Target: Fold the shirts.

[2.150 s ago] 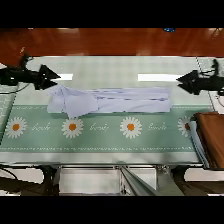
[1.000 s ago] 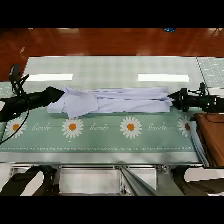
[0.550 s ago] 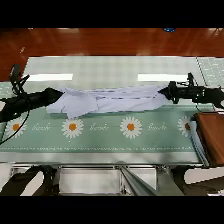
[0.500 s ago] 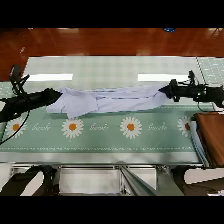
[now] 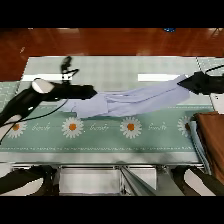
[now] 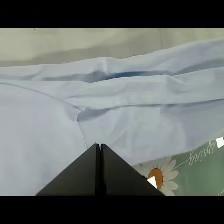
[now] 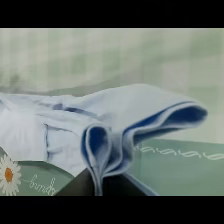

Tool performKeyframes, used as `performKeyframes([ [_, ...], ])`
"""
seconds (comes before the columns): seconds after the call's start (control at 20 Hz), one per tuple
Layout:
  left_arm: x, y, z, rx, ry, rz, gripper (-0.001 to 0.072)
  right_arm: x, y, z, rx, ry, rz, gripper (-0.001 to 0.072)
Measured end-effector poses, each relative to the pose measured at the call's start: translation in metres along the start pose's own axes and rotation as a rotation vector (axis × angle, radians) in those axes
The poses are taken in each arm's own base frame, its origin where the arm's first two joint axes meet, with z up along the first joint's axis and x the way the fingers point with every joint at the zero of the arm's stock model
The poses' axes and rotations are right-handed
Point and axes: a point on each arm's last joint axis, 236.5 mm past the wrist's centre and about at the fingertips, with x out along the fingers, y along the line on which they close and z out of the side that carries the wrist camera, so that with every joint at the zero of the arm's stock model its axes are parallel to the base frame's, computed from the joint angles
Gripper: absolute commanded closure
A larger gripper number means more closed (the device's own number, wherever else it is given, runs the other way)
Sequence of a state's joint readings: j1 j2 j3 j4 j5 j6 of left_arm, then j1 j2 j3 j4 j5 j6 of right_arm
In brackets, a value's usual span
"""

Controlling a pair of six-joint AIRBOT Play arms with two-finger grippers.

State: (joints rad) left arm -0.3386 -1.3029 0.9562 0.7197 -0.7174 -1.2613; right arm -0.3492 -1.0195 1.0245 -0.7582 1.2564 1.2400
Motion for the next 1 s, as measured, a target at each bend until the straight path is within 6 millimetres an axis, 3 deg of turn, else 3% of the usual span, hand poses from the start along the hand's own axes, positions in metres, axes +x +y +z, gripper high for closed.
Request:
performKeyframes([
  [0.15,0.070,-0.044,-0.018,0.027,0.166,-0.043,0.0690,-0.035,0.031,-0.015,-0.044,-0.048,-0.010,0.0692],
  [0.3,0.127,-0.098,-0.052,0.068,0.317,-0.100,0.0690,-0.059,0.055,-0.029,-0.071,-0.090,-0.011,0.0692],
  [0.45,0.164,-0.146,-0.095,0.123,0.433,-0.146,0.0689,-0.071,0.066,-0.038,-0.078,-0.109,-0.012,0.0692],
  [0.55,0.174,-0.170,-0.126,0.161,0.509,-0.172,0.0689,-0.075,0.069,-0.041,-0.076,-0.115,-0.015,0.0692],
  [0.65,0.179,-0.181,-0.138,0.173,0.536,-0.182,0.0689,-0.077,0.071,-0.043,-0.076,-0.116,-0.013,0.0692],
  [0.8,0.171,-0.174,-0.115,0.150,0.526,-0.181,0.0689,-0.077,0.071,-0.043,-0.066,-0.118,-0.013,0.0692],
  [1.0,0.126,-0.131,-0.029,0.104,0.402,-0.133,0.0689,-0.071,0.074,-0.041,-0.048,-0.106,0.011,0.0692],
])
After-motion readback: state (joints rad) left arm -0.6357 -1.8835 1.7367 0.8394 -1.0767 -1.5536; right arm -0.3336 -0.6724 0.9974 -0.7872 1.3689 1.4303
